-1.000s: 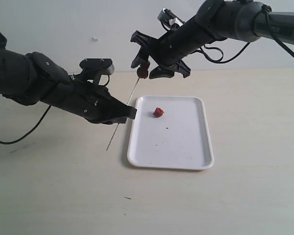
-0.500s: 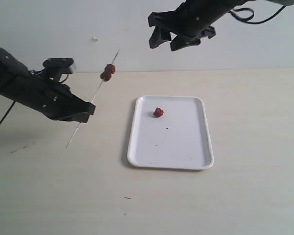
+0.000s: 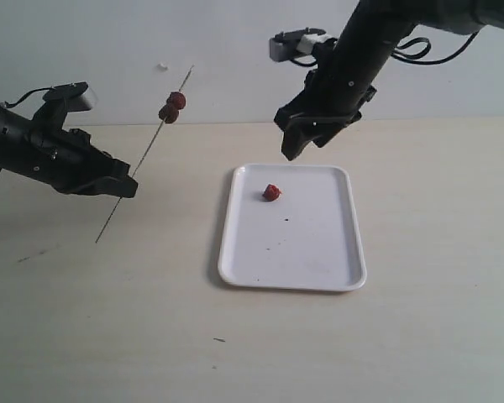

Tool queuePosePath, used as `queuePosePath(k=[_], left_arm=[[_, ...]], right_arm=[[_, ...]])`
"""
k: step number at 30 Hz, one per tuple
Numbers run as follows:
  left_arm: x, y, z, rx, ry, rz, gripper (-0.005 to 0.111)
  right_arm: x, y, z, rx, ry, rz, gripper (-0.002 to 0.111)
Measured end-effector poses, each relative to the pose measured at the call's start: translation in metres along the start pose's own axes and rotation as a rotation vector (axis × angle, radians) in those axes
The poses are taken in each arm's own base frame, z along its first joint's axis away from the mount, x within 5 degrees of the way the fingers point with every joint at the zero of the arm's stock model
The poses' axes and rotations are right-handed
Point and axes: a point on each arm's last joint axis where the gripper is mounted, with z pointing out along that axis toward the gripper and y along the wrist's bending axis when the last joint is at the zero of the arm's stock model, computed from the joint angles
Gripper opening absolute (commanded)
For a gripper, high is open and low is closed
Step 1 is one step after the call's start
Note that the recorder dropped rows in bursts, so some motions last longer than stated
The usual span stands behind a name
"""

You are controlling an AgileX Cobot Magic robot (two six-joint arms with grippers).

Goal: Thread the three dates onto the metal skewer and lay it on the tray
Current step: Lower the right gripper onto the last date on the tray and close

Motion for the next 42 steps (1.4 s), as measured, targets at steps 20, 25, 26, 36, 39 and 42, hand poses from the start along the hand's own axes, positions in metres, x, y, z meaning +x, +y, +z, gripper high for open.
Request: queuePosePath(k=[20,25,26,36,39,42], left_arm=[[0.0,-0.003,-0.001,0.03,0.003,0.009,0.0],[0.0,-0.003,-0.001,0.031,0.003,0.009,0.0],[0.0,-0.003,-0.001,0.031,0.003,0.009,0.0],[0.0,-0.003,-0.001,0.033,0.0,0.004,0.0],[-0.001,-0.003,-0.001,0.035,-0.005,-0.002,0.0],[-0.001,-0.004,-0.001,0.036,-0.007,-0.005,0.0]], right_arm=[[-0.02,0.006,0.091,-0.008,0.026,0.03,0.058],[-0.019,0.003,0.106,-0.026,0.032,0.049,0.057],[-0.018,0.002,0.108,-0.033,0.033,0.057,0.057],[-0.016,-0.012,0.106,-0.06,0.009,0.116,0.056],[-0.016,-0.011,0.106,-0.066,0.009,0.119,0.056],[-0.016,-0.01,0.11,-0.089,0.011,0.126,0.056]])
